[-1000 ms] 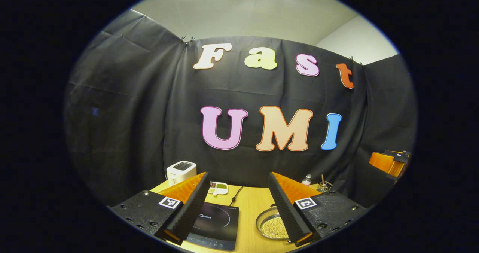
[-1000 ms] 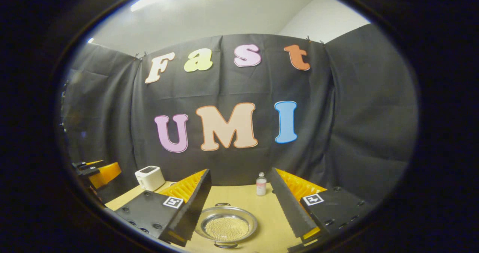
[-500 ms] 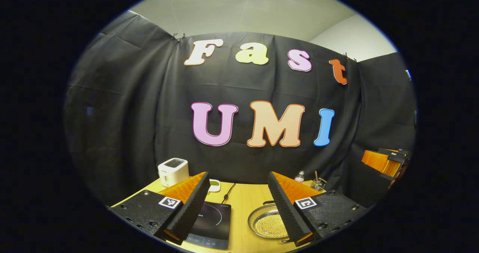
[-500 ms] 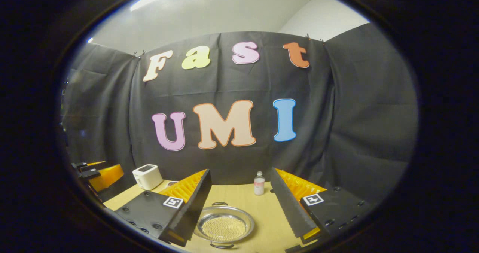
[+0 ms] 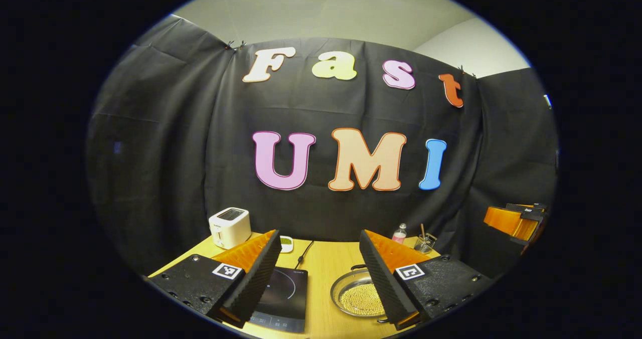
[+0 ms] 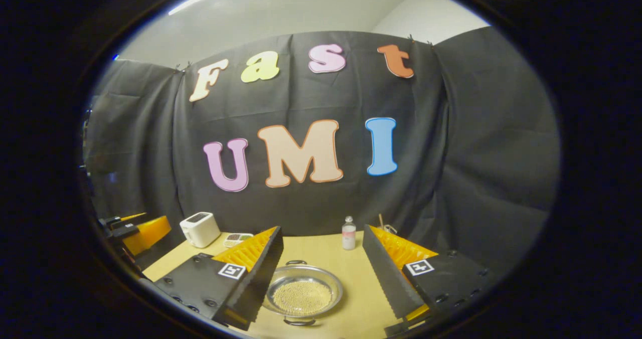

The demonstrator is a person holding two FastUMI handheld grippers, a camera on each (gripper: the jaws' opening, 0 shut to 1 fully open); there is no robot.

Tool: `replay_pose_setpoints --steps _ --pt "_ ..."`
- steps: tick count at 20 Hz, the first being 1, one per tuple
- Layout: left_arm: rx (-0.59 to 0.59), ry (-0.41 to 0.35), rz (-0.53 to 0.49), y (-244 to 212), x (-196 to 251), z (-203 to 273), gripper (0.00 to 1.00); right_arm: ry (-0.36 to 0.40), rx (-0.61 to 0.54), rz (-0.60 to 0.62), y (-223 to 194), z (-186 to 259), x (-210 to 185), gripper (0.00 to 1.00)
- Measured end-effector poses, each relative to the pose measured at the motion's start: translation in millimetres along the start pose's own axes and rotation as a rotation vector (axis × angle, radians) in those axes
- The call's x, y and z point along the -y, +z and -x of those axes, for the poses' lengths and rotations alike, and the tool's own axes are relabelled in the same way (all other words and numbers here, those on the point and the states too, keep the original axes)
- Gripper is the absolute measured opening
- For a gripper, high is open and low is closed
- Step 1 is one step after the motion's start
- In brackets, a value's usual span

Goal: First push the handle of the pot to place it horizontally, then grasp the pot with both hands and set it on the induction cooktop.

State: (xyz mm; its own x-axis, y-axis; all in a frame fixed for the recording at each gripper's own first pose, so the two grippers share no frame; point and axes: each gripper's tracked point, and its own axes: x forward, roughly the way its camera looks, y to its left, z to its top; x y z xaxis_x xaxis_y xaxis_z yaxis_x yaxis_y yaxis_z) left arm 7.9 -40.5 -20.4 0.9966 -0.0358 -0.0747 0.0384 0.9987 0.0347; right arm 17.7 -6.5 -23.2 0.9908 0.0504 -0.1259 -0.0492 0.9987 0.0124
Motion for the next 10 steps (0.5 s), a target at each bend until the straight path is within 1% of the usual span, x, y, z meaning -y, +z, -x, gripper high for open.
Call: replay_pose_setpoints --steps 1,2,6,9,10 --pt "-0.003 -0.001 -0.005 -1 1 0 0.92 0.003 -0.009 -0.002 -4 0 0 0.92" --pt "-0.006 -0.002 -0.008 -1 1 1 0.95 0.005 -0.015 -0.001 -5 0 -1 0.92" --pt "-0.021 0.001 -0.007 -7 -1 5 0.95 0.011 -0.026 0.003 -10 1 -3 0.92" --pt "-0.035 0.016 -0.009 -11 -7 7 0.95 0.041 -0.061 -0.01 -21 6 -12 0.92" --pt "-0.041 0.021 -0.007 -13 -9 8 0.95 0.049 -0.075 -0.019 -26 6 -14 0.83"
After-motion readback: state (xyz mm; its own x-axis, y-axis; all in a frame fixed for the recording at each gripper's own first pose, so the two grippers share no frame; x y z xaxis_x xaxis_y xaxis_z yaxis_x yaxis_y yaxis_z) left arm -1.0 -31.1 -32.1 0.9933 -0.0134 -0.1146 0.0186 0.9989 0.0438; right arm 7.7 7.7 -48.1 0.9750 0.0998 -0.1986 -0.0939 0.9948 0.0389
